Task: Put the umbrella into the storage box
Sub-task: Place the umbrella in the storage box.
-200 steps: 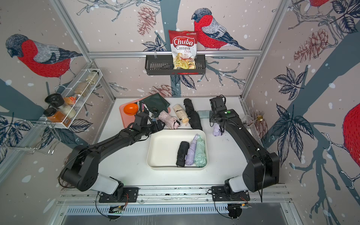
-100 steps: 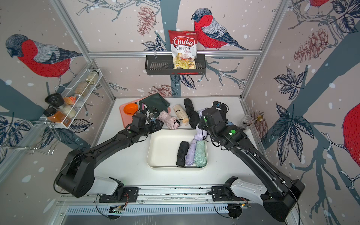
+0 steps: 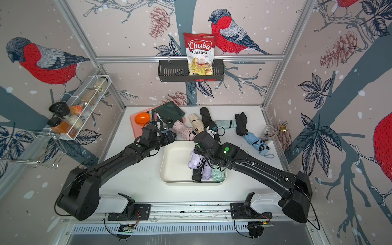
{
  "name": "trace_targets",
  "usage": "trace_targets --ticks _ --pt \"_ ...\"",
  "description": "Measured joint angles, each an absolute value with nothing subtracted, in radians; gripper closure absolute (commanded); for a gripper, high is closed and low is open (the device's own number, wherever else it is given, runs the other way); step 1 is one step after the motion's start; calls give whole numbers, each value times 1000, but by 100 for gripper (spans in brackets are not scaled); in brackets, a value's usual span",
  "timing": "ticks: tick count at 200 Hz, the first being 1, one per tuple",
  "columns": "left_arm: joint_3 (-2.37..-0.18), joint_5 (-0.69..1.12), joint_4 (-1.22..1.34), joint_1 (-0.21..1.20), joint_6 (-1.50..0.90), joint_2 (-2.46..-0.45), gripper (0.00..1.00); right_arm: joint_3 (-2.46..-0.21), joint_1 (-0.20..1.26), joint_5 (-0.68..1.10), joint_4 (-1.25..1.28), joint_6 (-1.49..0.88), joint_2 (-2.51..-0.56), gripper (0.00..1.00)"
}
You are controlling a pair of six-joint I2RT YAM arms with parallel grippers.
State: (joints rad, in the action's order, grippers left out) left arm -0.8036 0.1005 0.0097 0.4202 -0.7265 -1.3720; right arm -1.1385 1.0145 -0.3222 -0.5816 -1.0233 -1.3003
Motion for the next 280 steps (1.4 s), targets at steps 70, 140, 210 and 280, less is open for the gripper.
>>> trace_targets --ticks 70,140,210,280 --pt "-781 104 11 420 -730 -1363 2 -1166 1021 -263 -584 -1016 -1444 95" --pt "-777 113 17 420 -730 -1377 1 -1240 1002 -215 -547 -964 -1639 90" --pt "-772 128 17 420 -730 -1384 1 -1262 1002 -173 -528 -936 -1767 70" --pt "-772 130 17 420 -730 -1392 1 -1238 992 -131 -489 -918 -1841 43"
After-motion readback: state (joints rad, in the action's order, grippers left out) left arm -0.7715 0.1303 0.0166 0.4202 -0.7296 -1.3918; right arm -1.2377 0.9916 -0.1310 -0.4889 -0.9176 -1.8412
